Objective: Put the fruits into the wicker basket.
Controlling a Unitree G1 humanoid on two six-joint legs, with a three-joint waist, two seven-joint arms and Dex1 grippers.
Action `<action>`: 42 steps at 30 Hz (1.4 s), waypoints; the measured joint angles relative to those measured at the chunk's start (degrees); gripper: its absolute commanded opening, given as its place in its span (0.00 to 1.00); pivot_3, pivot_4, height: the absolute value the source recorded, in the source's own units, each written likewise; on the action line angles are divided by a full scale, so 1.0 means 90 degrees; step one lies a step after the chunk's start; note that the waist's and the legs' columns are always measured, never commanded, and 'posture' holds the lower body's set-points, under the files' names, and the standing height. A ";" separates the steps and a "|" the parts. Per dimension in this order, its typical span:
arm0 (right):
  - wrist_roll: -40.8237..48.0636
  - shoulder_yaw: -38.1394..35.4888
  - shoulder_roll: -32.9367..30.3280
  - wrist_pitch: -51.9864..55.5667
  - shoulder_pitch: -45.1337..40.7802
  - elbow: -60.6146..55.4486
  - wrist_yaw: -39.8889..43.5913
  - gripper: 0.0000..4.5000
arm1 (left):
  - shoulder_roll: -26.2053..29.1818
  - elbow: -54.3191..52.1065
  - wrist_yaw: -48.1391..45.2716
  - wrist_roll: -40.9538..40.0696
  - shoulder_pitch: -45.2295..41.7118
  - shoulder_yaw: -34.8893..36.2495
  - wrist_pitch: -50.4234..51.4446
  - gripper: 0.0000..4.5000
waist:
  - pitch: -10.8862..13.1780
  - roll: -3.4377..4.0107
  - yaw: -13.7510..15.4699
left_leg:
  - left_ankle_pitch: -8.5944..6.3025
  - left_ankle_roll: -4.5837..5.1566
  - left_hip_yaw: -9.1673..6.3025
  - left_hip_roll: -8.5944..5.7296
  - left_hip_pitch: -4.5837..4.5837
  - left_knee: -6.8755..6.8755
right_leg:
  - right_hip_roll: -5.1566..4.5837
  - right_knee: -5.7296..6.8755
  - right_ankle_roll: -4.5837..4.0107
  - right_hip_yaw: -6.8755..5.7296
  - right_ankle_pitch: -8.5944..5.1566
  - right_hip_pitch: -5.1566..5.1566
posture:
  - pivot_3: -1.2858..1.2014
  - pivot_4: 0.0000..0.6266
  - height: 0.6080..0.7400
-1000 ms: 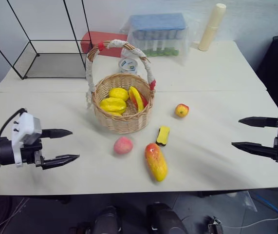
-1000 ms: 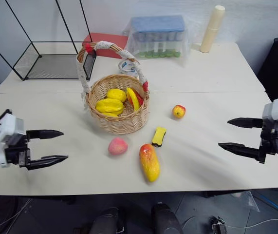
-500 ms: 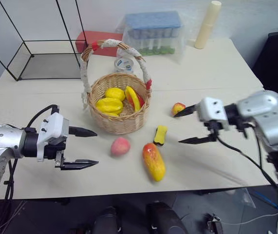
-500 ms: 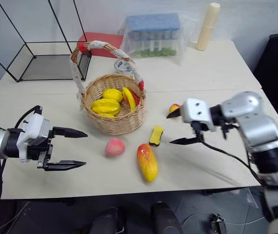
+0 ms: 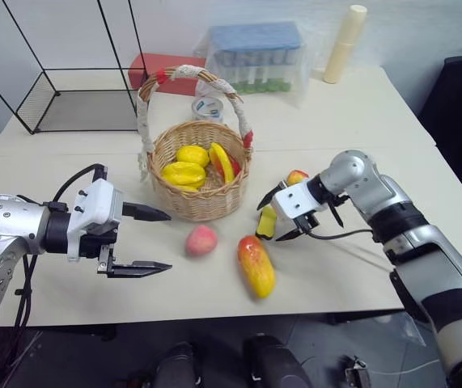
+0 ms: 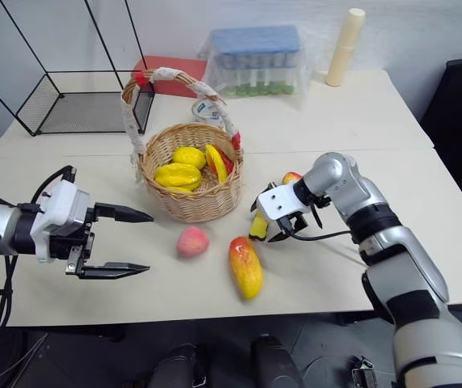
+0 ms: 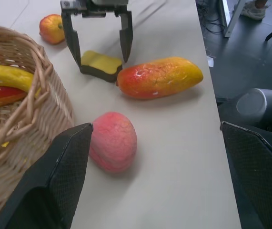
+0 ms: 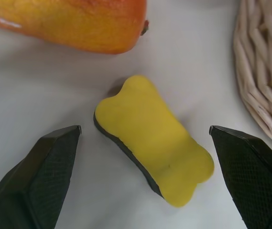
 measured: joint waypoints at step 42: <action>0.2245 -0.5603 -0.3418 0.5753 0.7080 -0.5511 -0.2328 0.98 | -0.1411 0.1180 -0.0252 0.0474 -0.1674 -0.1684 -0.0509 1.00 | 0.0001 0.0006 0.0206 | 0.0003 -0.0010 -0.0003 0.0000 0.0004 -0.0011 | 0.0016 -0.0025 0.0015 0.0013 -0.0009 0.0018 | 0.52 0.24 1.00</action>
